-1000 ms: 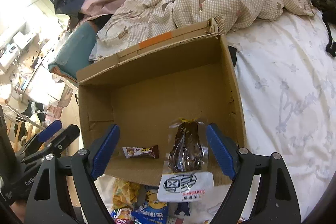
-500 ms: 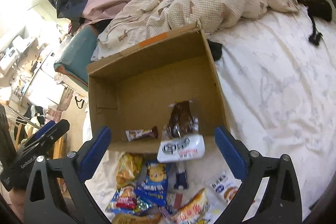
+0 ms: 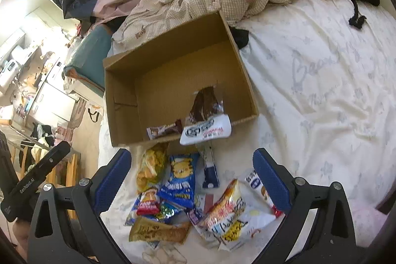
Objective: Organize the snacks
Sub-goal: 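Withdraw both tools from the box back over the snack pile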
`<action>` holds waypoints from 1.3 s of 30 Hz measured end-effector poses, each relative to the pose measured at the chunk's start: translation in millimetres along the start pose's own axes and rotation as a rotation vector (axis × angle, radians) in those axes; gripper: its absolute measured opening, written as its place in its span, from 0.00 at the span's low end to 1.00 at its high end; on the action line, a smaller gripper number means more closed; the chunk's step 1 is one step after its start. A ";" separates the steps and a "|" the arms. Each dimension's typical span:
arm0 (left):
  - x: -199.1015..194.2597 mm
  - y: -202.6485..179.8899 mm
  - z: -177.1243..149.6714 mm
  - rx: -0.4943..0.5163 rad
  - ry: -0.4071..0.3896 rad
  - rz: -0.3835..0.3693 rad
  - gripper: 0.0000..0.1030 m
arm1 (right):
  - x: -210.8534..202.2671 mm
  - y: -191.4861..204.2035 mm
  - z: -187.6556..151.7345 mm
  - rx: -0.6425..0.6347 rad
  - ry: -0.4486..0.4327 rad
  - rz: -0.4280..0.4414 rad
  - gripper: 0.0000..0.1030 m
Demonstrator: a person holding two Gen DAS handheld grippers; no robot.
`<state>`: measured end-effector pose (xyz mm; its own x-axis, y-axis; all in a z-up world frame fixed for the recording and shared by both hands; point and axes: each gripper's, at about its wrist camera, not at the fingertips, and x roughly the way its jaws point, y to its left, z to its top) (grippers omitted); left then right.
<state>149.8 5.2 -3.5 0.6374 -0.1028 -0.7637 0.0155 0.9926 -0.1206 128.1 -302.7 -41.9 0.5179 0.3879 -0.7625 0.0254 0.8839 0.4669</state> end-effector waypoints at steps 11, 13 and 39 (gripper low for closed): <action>-8.1 0.7 -25.7 -0.002 0.039 0.005 0.91 | -8.1 -12.7 -24.8 0.024 0.038 -0.025 0.98; -5.1 1.5 -32.5 -0.002 0.068 0.013 0.91 | -6.8 -18.2 -30.6 0.035 0.060 -0.050 0.98; 115.1 -27.8 -124.5 -0.124 0.675 -0.125 0.90 | 19.2 -32.8 -40.1 0.102 0.180 -0.095 0.98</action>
<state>126.8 -42.3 -167.0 0.0178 -0.2732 -0.9618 -0.0558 0.9602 -0.2738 102.9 -313.8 -89.8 0.3483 0.3522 -0.8687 0.1585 0.8913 0.4249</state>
